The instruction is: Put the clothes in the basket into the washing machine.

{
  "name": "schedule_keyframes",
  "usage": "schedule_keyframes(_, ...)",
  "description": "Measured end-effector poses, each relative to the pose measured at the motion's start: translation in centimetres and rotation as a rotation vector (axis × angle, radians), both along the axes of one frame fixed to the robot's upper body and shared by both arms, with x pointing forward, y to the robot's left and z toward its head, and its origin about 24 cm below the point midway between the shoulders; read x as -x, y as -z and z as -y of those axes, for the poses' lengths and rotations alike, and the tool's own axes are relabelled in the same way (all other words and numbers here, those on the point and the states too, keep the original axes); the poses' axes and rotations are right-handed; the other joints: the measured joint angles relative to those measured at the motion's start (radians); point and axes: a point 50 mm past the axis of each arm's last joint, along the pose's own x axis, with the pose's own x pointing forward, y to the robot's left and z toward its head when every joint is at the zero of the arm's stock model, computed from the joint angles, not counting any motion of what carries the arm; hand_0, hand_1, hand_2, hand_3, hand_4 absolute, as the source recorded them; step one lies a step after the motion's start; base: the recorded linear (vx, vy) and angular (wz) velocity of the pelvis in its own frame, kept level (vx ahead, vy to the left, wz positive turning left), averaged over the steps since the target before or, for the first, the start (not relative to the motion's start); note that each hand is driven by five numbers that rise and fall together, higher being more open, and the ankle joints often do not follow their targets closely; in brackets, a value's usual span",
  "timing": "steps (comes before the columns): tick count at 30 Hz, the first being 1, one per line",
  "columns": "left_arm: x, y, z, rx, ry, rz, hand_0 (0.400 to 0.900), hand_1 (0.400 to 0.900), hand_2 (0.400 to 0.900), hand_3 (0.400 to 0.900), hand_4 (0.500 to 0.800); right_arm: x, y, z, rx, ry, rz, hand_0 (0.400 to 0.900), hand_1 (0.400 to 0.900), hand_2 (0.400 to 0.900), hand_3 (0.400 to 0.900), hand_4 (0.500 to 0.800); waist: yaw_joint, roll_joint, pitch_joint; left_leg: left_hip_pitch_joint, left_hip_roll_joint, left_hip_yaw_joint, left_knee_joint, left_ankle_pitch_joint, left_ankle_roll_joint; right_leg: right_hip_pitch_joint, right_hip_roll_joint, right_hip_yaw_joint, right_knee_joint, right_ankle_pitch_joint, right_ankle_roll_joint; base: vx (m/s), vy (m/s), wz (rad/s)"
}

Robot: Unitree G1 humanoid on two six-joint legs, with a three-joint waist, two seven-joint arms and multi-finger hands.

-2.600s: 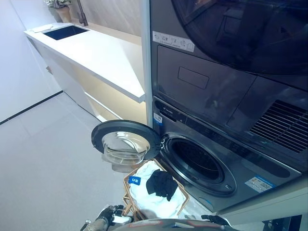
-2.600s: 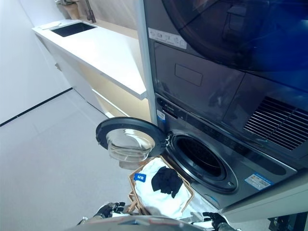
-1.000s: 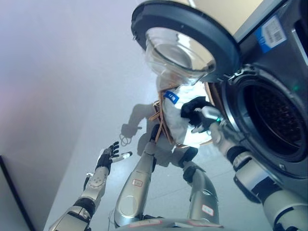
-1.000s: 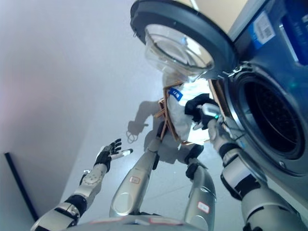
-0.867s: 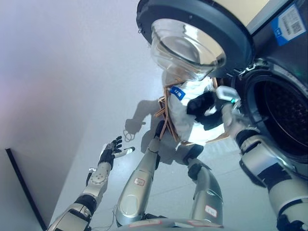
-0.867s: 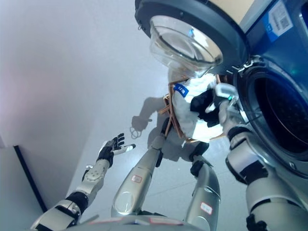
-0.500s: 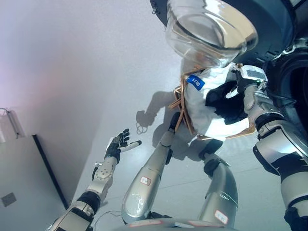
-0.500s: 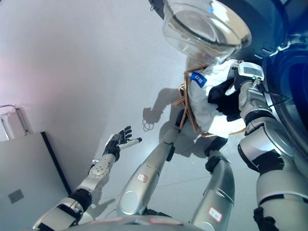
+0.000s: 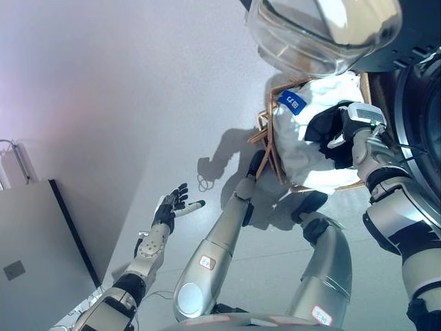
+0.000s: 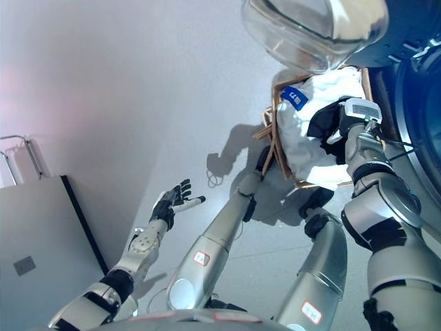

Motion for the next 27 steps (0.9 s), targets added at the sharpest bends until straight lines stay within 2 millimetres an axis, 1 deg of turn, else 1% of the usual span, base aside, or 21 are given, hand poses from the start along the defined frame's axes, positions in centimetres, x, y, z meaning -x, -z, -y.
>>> schedule_keyframes(1,-0.1,-0.1,0.1,0.003,0.002,0.006,0.9,0.9,0.9,0.9,0.8,0.0,0.0,0.1,0.001,0.001,0.001,0.9,0.9,0.9,0.9,0.8,0.0,0.0,0.0,-0.015,-0.004,0.001,0.017,-0.007,0.004,-0.014,-0.008,0.002,0.017,-0.005,-0.006,-0.04,0.044,0.08)
schedule_keyframes(3,-0.2,-0.3,0.2,0.007,0.001,0.017,0.9,0.9,0.9,0.9,0.8,0.1,0.1,0.2,0.003,0.006,-0.002,0.9,0.9,0.9,0.9,0.8,0.002,0.0,0.0,-0.048,-0.012,0.008,0.067,-0.02,0.005,-0.041,-0.016,0.014,0.055,-0.016,-0.001,-0.04,0.037,0.11)
schedule_keyframes(5,-0.3,-0.5,0.3,0.018,-0.006,0.028,0.9,0.9,0.9,0.9,0.8,0.2,0.0,0.4,0.008,0.009,-0.001,0.9,0.9,0.9,0.9,0.8,0.0,0.0,0.0,-0.075,-0.02,0.015,0.104,-0.031,0.008,-0.067,-0.025,0.029,0.089,-0.026,-0.003,-0.03,0.037,0.11)
schedule_keyframes(6,-0.4,-0.7,0.4,0.027,-0.008,0.036,0.9,0.9,0.9,0.9,0.8,0.2,-0.1,0.5,0.012,0.013,-0.002,0.9,0.9,0.9,0.9,0.8,-0.001,0.0,0.0,-0.088,-0.026,0.018,0.117,-0.033,0.009,-0.081,-0.032,0.036,0.106,-0.029,-0.002,-0.03,0.032,0.11)
schedule_keyframes(8,-0.7,-1.1,0.6,0.035,-0.007,0.059,0.9,0.9,0.9,0.9,0.8,0.4,-0.3,0.9,0.034,0.02,-0.003,0.9,0.9,0.9,0.9,0.8,0.002,0.0,0.0,-0.115,-0.029,0.023,0.14,-0.036,0.011,-0.112,-0.032,0.054,0.129,-0.031,-0.003,-0.03,0.027,0.09)
schedule_keyframes(12,-0.9,-1.6,1.1,0.048,0.008,0.084,0.9,0.9,0.9,0.9,0.8,0.6,-1.0,1.7,0.078,0.041,0.001,0.9,0.9,0.9,0.9,0.8,0.005,0.001,0.0,-0.165,-0.042,0.029,0.166,-0.036,0.011,-0.168,-0.048,0.074,0.163,-0.035,-0.002,-0.02,0.036,0.07)
schedule_keyframes(16,-1.0,-1.9,1.3,0.056,0.014,0.097,0.9,0.9,0.9,0.9,0.8,0.8,-3.3,3.0,0.153,0.065,0.02,0.9,0.9,0.9,0.9,0.8,0.019,0.004,-0.002,-0.213,-0.048,0.054,0.168,-0.036,0.011,-0.236,-0.052,0.111,0.186,-0.035,-0.002,0.03,0.059,0.02)
schedule_keyframes(18,-0.7,-1.8,1.3,0.062,0.009,0.093,0.9,0.9,0.9,0.9,0.8,1.3,-4.1,4.0,0.177,0.087,0.029,0.9,0.9,0.9,0.9,0.8,0.031,0.005,-0.003,-0.226,-0.062,0.054,0.183,-0.037,0.011,-0.26,-0.059,0.131,0.202,-0.041,0.004,0.05,0.054,-0.02)
schedule_keyframes(20,-0.4,-1.7,1.4,0.081,-0.001,0.09,0.9,0.9,0.9,0.9,0.8,1.5,-5.2,4.6,0.194,0.101,0.041,0.9,0.9,0.9,0.9,0.8,0.032,0.014,-0.009,-0.242,-0.07,0.063,0.198,-0.042,0.019,-0.278,-0.07,0.14,0.217,-0.049,0.007,0.06,0.045,-0.03)
schedule_keyframes(22,-0.3,-1.6,1.5,0.086,-0.001,0.089,0.9,0.9,0.9,0.9,0.8,1.6,-6.7,5.2,0.214,0.12,0.051,0.9,0.9,0.9,0.9,0.8,0.038,0.022,-0.014,-0.252,-0.079,0.073,0.2,-0.043,0.022,-0.299,-0.078,0.157,0.229,-0.053,0.011,0.07,0.029,-0.06)
schedule_keyframes(23,-0.2,-1.6,1.6,0.087,-0.001,0.087,0.9,0.9,0.9,0.9,0.8,1.8,-7.1,5.4,0.227,0.128,0.053,0.827,0.827,0.827,0.827,0.756,0.036,0.028,-0.018,-0.256,-0.079,0.079,0.202,-0.043,0.027,-0.303,-0.082,0.16,0.231,-0.054,0.013,0.06,0.029,-0.14)
schedule_keyframes(24,-0.2,-1.5,1.6,0.089,-0.001,0.086,0.9,0.9,0.9,0.9,0.8,2.0,-7.3,5.7,0.235,0.134,0.05,0.459,0.459,0.459,0.459,0.535,0.042,0.037,-0.024,-0.262,-0.079,0.081,0.21,-0.047,0.032,-0.304,-0.082,0.159,0.232,-0.055,0.015,0.05,0.019,-0.14)
schedule_keyframes(25,-0.1,-1.5,1.6,0.089,-0.003,0.085,0.9,0.9,0.9,0.9,0.8,2.0,-7.4,5.9,0.243,0.137,0.047,0.4,0.4,0.4,0.4,0.5,0.042,0.042,-0.028,-0.267,-0.079,0.085,0.218,-0.051,0.038,-0.306,-0.083,0.161,0.232,-0.055,0.015,0.05,0.016,-0.14)
schedule_keyframes(27,-0.1,-1.5,1.7,0.091,-0.006,0.085,0.9,0.9,0.9,0.9,0.8,2.0,-7.5,5.9,0.249,0.135,0.048,0.4,0.4,0.4,0.4,0.5,0.042,0.043,-0.029,-0.272,-0.079,0.098,0.221,-0.056,0.046,-0.315,-0.083,0.174,0.233,-0.054,0.015,0.04,-0.01,-0.06)
